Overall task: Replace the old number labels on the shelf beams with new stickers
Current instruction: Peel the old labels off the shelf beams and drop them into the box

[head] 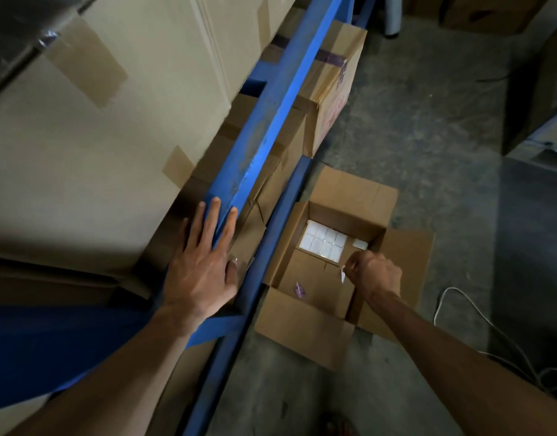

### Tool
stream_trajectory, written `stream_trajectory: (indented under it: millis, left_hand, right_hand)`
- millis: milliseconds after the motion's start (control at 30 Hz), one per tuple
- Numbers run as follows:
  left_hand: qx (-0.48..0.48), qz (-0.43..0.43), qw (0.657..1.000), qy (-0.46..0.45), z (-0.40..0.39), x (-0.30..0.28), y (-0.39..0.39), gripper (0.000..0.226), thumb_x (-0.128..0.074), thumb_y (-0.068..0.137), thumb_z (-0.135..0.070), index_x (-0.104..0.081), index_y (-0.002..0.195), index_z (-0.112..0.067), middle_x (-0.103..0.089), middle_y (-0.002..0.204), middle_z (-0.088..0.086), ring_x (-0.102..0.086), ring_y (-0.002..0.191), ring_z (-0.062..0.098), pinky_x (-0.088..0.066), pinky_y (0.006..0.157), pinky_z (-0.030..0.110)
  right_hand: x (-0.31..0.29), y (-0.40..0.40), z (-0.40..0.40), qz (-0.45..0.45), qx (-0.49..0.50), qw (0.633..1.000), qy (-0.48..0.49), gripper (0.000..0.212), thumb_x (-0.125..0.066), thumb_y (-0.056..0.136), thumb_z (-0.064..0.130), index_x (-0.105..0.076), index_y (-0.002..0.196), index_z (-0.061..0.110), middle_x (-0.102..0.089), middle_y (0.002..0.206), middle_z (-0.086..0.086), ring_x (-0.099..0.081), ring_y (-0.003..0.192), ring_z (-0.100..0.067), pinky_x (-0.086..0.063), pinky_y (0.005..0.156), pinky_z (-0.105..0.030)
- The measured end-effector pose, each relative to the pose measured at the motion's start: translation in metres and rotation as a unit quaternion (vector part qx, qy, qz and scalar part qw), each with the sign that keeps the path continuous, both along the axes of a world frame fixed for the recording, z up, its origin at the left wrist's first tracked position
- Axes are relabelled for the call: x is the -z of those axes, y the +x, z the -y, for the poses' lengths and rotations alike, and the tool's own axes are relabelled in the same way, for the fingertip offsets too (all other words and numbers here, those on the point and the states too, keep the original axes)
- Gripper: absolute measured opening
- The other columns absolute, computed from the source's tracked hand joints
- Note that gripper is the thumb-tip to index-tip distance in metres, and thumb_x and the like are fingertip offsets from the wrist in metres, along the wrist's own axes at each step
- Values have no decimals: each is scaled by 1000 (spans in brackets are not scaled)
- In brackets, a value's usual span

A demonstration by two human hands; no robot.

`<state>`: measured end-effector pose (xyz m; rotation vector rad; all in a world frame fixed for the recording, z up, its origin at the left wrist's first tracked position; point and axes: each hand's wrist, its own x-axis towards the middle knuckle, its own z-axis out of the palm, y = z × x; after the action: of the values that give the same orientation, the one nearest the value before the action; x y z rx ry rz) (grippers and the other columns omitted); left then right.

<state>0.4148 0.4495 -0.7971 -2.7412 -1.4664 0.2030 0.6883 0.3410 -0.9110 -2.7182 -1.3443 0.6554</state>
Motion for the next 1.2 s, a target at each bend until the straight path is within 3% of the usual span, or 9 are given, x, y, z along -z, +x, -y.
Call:
stream_trajectory:
  millis: [133,400,567,767,900,1000,1200]
  left_hand:
    - [2,-3,1000,-2,-2,-2,0,93,-55,85,-36,-1,157,-16,0,167,12,-1,153,31,-24,120,51]
    - [0,-5,1000,1,-4,0,0,94,-55,83,-34,-2,156,-8,-4,166,13,-5,153,31,-28,118,52]
    - [2,-2,1000,2,-4,2,-1,95,-57,83,-33,-1,157,-9,-4,166,12,-5,153,31,-27,118,53]
    - [10,8,1000,-5,-4,3,-2,94,-57,84,-32,-1,157,-10,-4,166,11,-5,153,30,-20,121,52]
    - [-22,-14,997,-72,-2,-12,3,96,-51,90,-37,17,154,-15,20,164,5,16,152,24,-1,124,48]
    - [-49,-40,987,-146,15,-32,8,94,-47,95,-42,24,152,-18,30,161,4,24,149,22,6,121,50]
    - [-21,19,998,-51,70,-122,16,77,-43,96,-34,4,157,-22,-4,167,2,1,154,20,-9,124,44]
  right_hand:
    - [4,3,-4,10,1,1000,2,20,-56,93,39,-69,103,26,-70,99,-4,-67,89,-25,-53,74,-31]
    - [6,2,-4,2,14,1000,17,18,-58,90,39,-70,97,28,-70,95,-5,-67,86,-26,-45,69,-30]
    - [1,-4,-3,-19,8,1000,20,18,-56,90,38,-71,96,30,-71,98,-4,-67,90,-28,-46,74,-29]
    - [-19,-14,6,-141,-25,986,81,22,-55,91,37,-69,108,30,-72,102,3,-63,98,-21,-51,81,-31]
    - [-66,-24,18,-198,-50,967,154,23,-60,91,39,-67,112,30,-72,101,9,-65,91,-12,-51,77,-28]
    - [-116,-31,24,-219,-66,955,189,27,-59,91,45,-66,112,30,-72,102,11,-65,95,-12,-54,83,-34]
    - [-248,-37,25,-240,-107,928,265,25,-59,93,42,-69,107,25,-75,95,4,-69,90,-12,-55,84,-37]
